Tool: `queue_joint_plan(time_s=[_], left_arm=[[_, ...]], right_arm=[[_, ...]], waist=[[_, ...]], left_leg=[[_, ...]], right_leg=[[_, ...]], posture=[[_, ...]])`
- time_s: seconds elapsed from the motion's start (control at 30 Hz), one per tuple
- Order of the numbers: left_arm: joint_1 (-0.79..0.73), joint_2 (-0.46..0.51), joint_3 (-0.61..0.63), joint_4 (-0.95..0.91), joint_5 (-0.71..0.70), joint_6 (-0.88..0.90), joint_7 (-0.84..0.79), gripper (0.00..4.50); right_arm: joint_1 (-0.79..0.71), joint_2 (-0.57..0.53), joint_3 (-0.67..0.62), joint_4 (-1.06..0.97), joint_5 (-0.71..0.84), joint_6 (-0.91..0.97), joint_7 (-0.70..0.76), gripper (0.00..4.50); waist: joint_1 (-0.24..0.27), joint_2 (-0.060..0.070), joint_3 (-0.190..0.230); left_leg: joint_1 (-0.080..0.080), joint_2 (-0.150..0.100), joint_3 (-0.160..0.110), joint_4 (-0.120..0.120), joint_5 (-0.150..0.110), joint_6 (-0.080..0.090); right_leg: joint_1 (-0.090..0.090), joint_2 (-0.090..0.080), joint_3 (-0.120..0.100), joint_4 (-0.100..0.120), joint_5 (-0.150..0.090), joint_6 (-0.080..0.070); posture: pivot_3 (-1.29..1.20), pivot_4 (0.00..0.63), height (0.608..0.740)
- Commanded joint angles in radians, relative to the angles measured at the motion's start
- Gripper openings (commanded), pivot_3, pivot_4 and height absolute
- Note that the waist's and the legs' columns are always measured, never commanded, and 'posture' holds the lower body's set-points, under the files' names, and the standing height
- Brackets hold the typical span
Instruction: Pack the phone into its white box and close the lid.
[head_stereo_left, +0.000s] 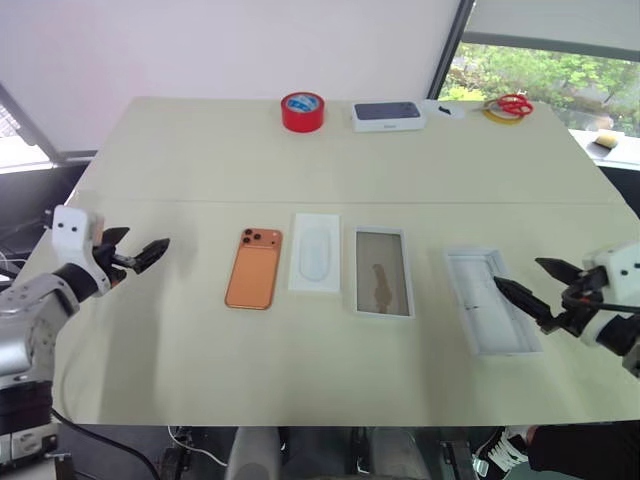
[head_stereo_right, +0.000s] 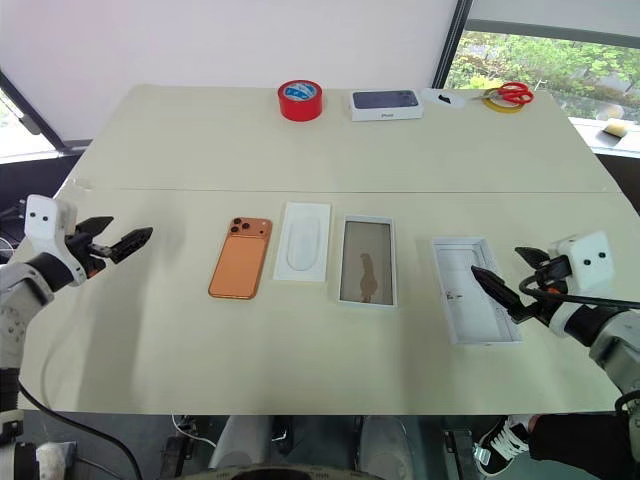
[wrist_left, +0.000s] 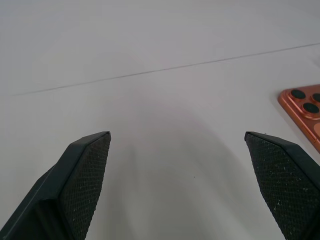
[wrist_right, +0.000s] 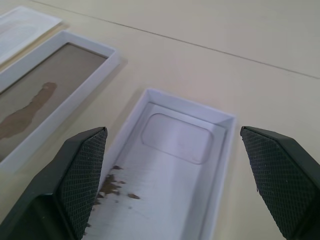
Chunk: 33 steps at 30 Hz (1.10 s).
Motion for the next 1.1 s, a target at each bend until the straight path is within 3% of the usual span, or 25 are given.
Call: queue_joint_plan(time_s=[0.03,0.27,0.5,0.73,0.87,1.1], left_arm=[[-0.011,0.011,0.014,-0.024,-0.001,-0.014,0.003,4.50],[-0.023,-0.019,-0.005,-0.047,-0.008,-0.008,0.021,4.50],[-0.071,-0.082,-0.113,-0.143,-0.023,0.040,0.027,4.50],[-0.221,-0.285,-0.297,-0.309,-0.128,0.375,0.171,4.50],[-0.342,-0.467,-0.236,-0.320,-0.194,0.640,0.401,4.50],[-0.435,-0.553,-0.216,-0.342,-0.158,0.895,0.569,4.50]], right_arm=[[-0.012,-0.009,-0.019,-0.047,0.031,0.013,-0.010,4.46],[-0.053,-0.008,0.020,-0.046,0.023,0.008,-0.022,4.46],[-0.113,-0.022,0.087,-0.072,0.017,0.008,-0.027,4.46],[-0.165,-0.038,0.203,-0.077,-0.045,-0.026,-0.027,4.46],[-0.214,-0.029,0.274,-0.103,-0.056,-0.019,-0.045,4.46],[-0.181,-0.028,0.271,-0.127,-0.058,-0.023,-0.044,4.46]], waist=[[0.000,0.000,0.000],[0.000,0.000,0.000],[0.003,0.000,0.000],[0.001,-0.001,0.000],[-0.001,-0.001,0.000],[0.003,-0.001,0.000]], left_leg=[[0.000,0.000,0.000,0.000,0.000,0.000],[0.000,0.000,0.000,0.000,0.000,0.000],[0.000,0.000,0.000,0.001,0.000,0.000],[0.000,-0.001,-0.001,0.003,0.000,0.000],[0.000,0.000,-0.001,0.004,0.001,-0.001],[0.000,-0.001,-0.002,0.004,0.003,-0.003]], right_leg=[[0.000,0.000,0.000,0.000,0.000,0.000],[0.000,0.000,0.000,0.000,0.000,0.000],[0.001,0.000,0.000,0.000,0.000,0.000],[0.003,0.000,0.000,0.001,0.000,0.000],[0.002,0.001,0.000,0.004,0.000,0.001],[0.002,0.001,0.000,0.004,0.000,0.001]], posture=[[0.00,0.150,0.730],[0.00,0.150,0.730],[0.00,0.150,0.730],[0.00,0.150,0.730],[0.00,0.150,0.730],[0.00,0.150,0.730]])
